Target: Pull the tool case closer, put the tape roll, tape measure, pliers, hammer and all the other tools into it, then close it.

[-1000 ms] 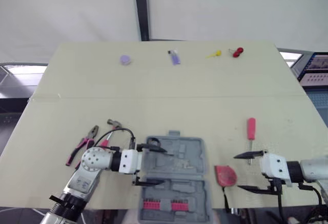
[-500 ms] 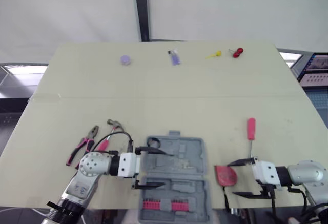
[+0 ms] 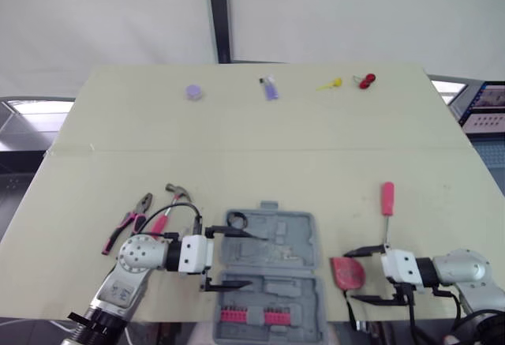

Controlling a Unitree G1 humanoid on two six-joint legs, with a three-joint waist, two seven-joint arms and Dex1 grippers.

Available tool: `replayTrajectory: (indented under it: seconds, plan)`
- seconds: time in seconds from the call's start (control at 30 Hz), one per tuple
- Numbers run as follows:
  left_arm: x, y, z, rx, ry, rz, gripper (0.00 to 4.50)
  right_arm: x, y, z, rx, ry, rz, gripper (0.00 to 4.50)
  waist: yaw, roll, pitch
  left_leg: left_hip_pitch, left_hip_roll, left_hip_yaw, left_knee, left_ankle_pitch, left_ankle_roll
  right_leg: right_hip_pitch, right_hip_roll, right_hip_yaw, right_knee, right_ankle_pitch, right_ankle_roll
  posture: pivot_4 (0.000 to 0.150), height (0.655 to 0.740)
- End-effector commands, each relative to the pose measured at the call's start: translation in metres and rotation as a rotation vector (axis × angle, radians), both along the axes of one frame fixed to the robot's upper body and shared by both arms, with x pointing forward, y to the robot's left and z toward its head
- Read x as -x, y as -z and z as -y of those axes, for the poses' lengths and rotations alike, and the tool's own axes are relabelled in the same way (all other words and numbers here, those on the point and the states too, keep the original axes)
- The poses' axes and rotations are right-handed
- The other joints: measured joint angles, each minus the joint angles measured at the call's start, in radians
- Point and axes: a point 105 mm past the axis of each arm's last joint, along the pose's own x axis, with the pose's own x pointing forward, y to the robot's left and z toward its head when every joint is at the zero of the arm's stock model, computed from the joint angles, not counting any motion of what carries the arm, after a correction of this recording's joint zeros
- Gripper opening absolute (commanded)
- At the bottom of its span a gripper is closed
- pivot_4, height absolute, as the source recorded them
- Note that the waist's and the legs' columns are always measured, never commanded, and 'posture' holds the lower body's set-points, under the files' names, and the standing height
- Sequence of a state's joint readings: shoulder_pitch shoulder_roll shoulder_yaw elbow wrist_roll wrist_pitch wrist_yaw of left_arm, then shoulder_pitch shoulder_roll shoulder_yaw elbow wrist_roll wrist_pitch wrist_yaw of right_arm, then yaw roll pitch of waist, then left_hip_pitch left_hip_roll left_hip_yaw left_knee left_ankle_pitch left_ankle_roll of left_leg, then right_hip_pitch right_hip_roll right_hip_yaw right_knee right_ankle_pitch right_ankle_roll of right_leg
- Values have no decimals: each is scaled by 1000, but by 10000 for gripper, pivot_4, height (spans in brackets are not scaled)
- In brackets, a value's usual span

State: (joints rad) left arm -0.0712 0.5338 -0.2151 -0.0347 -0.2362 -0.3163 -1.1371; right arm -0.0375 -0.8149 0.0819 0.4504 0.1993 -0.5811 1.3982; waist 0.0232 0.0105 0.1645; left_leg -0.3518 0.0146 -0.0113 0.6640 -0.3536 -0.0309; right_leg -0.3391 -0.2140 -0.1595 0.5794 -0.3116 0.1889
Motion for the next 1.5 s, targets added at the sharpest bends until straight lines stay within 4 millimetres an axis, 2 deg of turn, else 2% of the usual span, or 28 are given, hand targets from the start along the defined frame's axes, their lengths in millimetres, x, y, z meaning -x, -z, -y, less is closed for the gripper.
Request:
replayTrajectory:
  seconds: [0.03, 0.4, 0.43, 0.53, 0.7, 0.8, 0.87, 0.97, 1.03, 1.07, 1.13, 1.27, 1.43, 1.5]
  plan:
    - [2, -9, 1, 13, 14, 36, 45000, -3, 0, -2, -12, 1, 10, 44721, -1, 0, 0, 0, 0, 0, 0, 0, 0, 0, 0, 0, 0, 0, 0, 1500, 7400]
    - [2, -8, -1, 4, 12, 37, 45000, -5, 4, -4, -11, 4, 4, 44721, -1, 0, 0, 0, 0, 0, 0, 0, 0, 0, 0, 0, 0, 0, 0, 1500, 7400]
    - [2, -8, -1, 3, 12, 38, 45000, -5, 4, -4, -11, 4, 4, 39766, -1, 0, 0, 0, 0, 0, 0, 0, 0, 0, 0, 0, 0, 0, 0, 1500, 7400]
    - [1, -8, 0, 1, 12, 39, 45000, -6, 1, -4, -16, 6, 7, 29439, 0, 0, 0, 0, 0, 0, 0, 0, 0, 0, 0, 0, 0, 0, 0, 1500, 7400]
    - [0, -7, 1, -2, 9, 41, 45000, -8, -7, -5, -19, 16, 2, 29312, 0, 0, 0, 0, 0, 0, 0, 0, 0, 0, 0, 0, 0, 0, 0, 1500, 7400]
    - [-3, -7, 1, 6, -4, 46, 45000, -6, -23, 0, 60, 1, -38, 29312, 3, 3, 0, 0, 0, 0, 0, 0, 0, 0, 0, 0, 0, 0, 0, 1500, 7400]
    - [-6, -8, 1, 13, -19, 48, 45000, -11, -44, -4, 63, 23, -30, 29312, 2, 4, 0, 0, 0, 0, 1, 0, 0, 0, 0, 0, 0, 0, 0, 1500, 7400]
    - [-12, -8, 2, 28, -41, 55, 45000, -18, -86, -24, 70, 30, -22, 29312, 2, 4, 0, 0, 0, 0, 0, 0, 0, -1, 0, 0, 1, 0, 0, 1500, 7400]
    - [-14, -9, 4, 37, -49, 59, 45000, -17, -103, -35, 90, 20, -10, 29312, 1, 4, 0, 0, 0, 0, 0, 0, 0, -1, 0, 0, 1, 0, 0, 1500, 7400]
    - [-16, -9, 5, 44, -58, 62, 45000, -18, -110, -39, 156, 25, 4, 29312, 2, 4, 0, 0, 0, 0, 0, 0, 0, -1, 0, 0, 1, 0, 0, 1500, 7400]
    - [-20, -10, 7, 55, -75, 68, 45000, -21, -117, -43, 273, 51, 36, 29312, 5, 3, 0, -1, 0, 0, 0, 0, 0, -1, 0, 0, 1, 0, 0, 1500, 7400]
    - [-28, -10, 9, 73, -104, 74, 45000, -30, -129, -71, 415, 66, 88, 29312, 3, 2, 1, -3, 0, -1, 2, 0, 0, -2, 0, 0, 0, 0, 0, 1500, 7400]
    - [-34, -14, 8, 105, -141, 75, 45000, -40, -119, -84, 548, 97, 137, 29312, 0, 2, 1, -4, -1, -3, 1, 0, 0, -3, 0, 0, 0, 0, 0, 1500, 7400]
    - [-34, -16, 7, 121, -155, 65, 45000, -48, -116, -96, 539, 120, 142, 29312, -1, 2, 0, -4, -1, -2, 2, 0, 0, -3, 0, 0, 0, 0, 0, 1500, 7400]
